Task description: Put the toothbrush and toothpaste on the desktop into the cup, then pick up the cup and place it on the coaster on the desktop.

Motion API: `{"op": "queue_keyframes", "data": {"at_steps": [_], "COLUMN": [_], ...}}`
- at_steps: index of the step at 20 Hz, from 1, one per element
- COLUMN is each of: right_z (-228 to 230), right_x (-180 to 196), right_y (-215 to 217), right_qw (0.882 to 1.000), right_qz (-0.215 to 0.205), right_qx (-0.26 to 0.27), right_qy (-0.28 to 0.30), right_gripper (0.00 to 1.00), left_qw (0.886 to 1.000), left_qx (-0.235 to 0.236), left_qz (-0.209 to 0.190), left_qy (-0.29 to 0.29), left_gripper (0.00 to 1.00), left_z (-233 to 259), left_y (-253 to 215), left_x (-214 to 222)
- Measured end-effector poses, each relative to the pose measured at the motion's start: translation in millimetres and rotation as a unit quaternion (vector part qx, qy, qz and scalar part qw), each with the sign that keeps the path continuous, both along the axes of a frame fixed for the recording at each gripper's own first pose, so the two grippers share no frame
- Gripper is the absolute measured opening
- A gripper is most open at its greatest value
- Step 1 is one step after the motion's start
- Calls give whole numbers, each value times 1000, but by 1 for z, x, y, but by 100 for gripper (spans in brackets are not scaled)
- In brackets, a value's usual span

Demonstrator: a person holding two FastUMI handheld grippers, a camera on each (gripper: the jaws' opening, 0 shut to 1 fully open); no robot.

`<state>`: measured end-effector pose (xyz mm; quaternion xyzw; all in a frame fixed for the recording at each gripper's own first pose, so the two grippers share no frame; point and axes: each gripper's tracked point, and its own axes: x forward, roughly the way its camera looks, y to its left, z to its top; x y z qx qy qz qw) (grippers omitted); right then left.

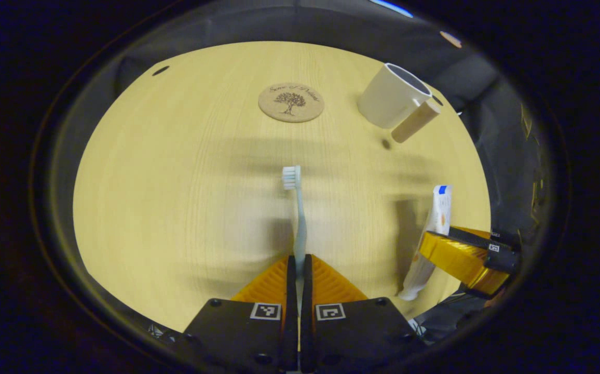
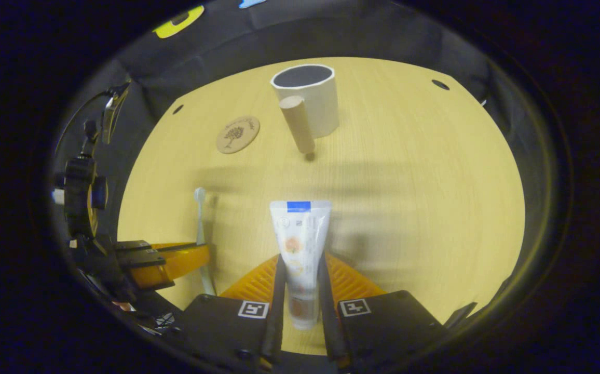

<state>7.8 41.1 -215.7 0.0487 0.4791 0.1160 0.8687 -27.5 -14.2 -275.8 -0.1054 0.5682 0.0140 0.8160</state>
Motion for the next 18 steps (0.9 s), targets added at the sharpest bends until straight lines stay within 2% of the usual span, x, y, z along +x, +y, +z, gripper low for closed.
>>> {"op": "queue_keyframes", "data": {"at_steps": [7,9,10,13,14,18], "right_z": [26,34,41,57,64,95], "right_x": [-6,-3,-1,10,14,27], "right_y": [0,-1,-2,1,2,2], "right_qw": [995,992,991,985,982,974], "right_qz": [14,8,3,-16,-20,-33], "right_qx": [2,2,3,0,0,-9], "right_qy": [-101,-124,-137,-172,-186,-222], "right_gripper": [36,36,36,36,36,36], "left_qw": [996,994,992,989,986,976], "left_qx": [-2,2,2,6,7,12], "left_qz": [9,1,-4,-23,-30,-57], "left_qy": [-89,-111,-122,-149,-163,-210], "left_gripper": [11,7,10,10,7,11], "left_z": [31,42,49,62,69,100], "left_y": [-9,-9,-9,-10,-12,-14], "left_x": [10,14,17,31,37,60]}}
